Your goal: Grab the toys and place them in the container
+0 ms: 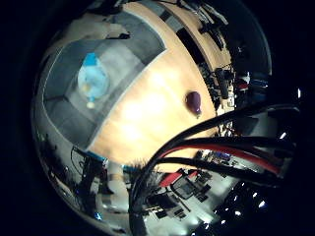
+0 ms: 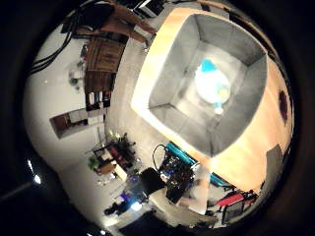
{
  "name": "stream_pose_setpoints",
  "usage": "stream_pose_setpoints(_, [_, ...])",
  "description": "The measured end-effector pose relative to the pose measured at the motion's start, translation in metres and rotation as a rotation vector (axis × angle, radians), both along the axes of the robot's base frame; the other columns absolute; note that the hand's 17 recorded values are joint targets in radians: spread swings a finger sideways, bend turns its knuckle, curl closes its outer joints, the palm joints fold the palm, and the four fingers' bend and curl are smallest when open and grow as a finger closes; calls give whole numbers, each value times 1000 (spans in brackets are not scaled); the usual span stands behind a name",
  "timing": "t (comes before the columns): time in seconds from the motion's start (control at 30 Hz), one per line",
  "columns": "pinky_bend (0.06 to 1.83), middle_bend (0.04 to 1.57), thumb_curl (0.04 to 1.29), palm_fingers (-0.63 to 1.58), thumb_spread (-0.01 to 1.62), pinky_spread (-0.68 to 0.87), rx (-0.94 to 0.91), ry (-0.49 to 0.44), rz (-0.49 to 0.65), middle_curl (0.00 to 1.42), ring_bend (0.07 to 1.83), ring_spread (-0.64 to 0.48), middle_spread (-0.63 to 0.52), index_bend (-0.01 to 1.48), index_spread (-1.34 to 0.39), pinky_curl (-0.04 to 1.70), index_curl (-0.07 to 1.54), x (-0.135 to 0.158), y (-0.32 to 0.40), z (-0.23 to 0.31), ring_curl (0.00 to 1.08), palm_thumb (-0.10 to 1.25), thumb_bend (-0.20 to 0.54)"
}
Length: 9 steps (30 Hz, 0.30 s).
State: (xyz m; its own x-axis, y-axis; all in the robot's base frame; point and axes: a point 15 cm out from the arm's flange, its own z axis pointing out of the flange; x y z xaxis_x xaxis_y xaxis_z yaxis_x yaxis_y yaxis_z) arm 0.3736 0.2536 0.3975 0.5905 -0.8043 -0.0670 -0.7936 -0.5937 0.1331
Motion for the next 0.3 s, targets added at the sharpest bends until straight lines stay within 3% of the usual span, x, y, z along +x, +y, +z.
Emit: stream_pose_setpoints(0.3, [932,317,311,56,773,390,1,0,5,320,512,22,-52,162,-444,312,344,0,0,0,249,172,-38])
